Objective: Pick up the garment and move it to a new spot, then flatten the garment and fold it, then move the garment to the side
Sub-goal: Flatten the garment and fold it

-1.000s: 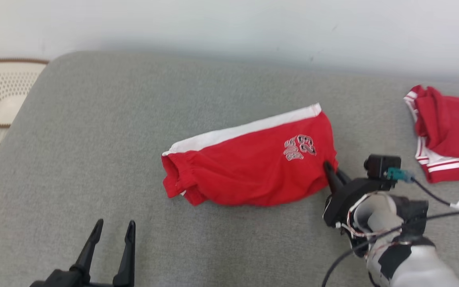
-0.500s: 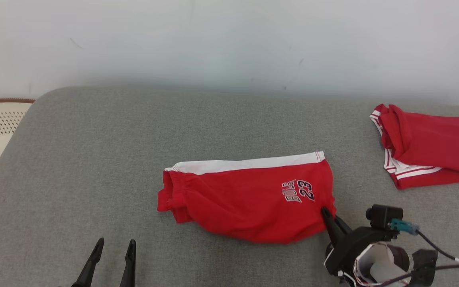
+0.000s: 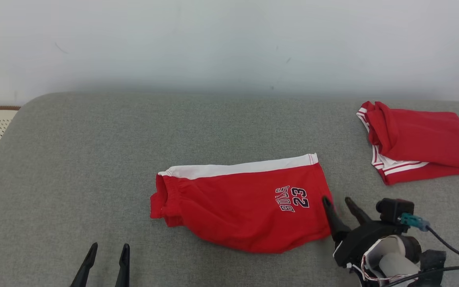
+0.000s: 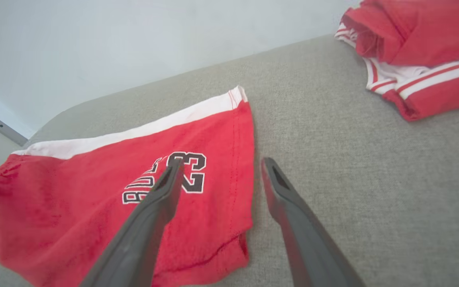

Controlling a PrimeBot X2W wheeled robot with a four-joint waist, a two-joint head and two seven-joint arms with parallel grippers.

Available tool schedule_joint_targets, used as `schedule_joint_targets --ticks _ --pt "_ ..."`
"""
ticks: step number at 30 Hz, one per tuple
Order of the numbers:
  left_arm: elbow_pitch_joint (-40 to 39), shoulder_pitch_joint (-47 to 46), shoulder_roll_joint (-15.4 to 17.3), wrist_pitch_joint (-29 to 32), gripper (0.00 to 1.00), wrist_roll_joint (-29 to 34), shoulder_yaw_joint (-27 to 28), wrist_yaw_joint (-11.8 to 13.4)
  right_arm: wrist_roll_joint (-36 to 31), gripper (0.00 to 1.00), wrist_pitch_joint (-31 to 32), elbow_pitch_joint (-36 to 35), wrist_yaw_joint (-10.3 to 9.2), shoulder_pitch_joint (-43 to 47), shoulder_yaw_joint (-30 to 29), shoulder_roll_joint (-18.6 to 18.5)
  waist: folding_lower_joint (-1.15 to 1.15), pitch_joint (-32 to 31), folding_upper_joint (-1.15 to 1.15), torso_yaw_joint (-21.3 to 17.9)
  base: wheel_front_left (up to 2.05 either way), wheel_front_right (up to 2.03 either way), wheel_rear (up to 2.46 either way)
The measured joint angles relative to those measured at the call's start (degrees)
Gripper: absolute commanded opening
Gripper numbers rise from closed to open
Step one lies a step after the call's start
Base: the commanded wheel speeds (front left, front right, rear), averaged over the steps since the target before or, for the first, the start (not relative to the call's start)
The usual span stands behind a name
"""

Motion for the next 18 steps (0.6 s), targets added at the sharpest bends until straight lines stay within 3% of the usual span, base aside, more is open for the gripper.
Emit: schedule_joint_targets --ticks 7,18 --pt "-1.77 1.47 0.41 0.22 1.00 -0.13 0.82 1.45 -11.89 1.00 -0.14 -11.28 0.00 4.10 -12.18 0.18 0.00 -0.74 0.00 -1.57 0.00 0.00 0.00" --pt "-3.92 3.85 1.18 0.70 1.00 -0.65 2.35 3.15 -26.84 1.00 1.75 -28.36 0.00 16.95 -26.52 5.14 0.00 -2.36 0.00 -3.57 0.00 0.00 0.00"
